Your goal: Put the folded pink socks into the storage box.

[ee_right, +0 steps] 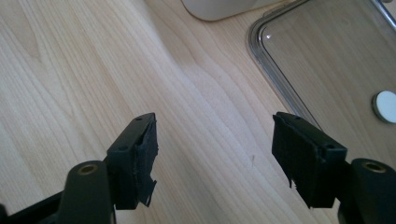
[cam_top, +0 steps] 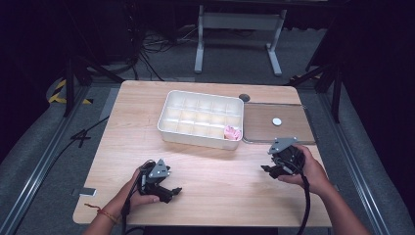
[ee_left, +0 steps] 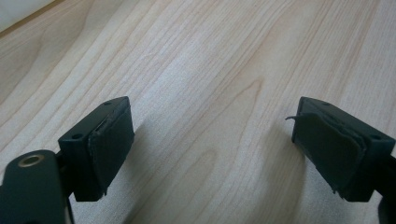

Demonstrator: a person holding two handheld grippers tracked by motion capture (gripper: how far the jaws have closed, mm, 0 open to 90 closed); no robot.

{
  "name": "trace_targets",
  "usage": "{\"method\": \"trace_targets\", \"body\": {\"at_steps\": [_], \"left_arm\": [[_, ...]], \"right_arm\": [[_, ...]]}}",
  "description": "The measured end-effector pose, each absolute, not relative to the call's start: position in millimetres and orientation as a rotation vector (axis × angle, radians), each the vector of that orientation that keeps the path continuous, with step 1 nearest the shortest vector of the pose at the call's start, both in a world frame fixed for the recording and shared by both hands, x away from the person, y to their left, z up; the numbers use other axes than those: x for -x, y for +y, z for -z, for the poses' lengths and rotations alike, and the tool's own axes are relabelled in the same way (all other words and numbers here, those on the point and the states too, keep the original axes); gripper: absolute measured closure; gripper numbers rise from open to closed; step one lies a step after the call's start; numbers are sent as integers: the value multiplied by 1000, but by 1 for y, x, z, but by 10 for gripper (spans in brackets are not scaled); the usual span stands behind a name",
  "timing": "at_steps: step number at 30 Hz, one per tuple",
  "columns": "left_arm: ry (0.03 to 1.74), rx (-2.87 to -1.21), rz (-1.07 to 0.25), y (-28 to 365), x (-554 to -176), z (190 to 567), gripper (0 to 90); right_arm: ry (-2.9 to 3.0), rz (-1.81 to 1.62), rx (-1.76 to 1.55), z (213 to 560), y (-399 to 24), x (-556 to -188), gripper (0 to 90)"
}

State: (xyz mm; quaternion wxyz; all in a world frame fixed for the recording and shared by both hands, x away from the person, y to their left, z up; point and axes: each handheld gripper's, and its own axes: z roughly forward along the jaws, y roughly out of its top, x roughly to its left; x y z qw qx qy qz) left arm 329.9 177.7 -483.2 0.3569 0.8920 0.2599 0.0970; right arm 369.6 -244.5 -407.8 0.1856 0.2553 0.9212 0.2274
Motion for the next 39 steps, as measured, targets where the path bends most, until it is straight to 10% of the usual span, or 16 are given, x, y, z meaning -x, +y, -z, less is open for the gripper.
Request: {"method": "trace_targets", "body": {"at_steps": [39], "left_arm": [[677, -2302, -254, 177, -330, 483, 129]], "right_arm": [[2519, -912, -842, 463, -311, -317, 312]]}}
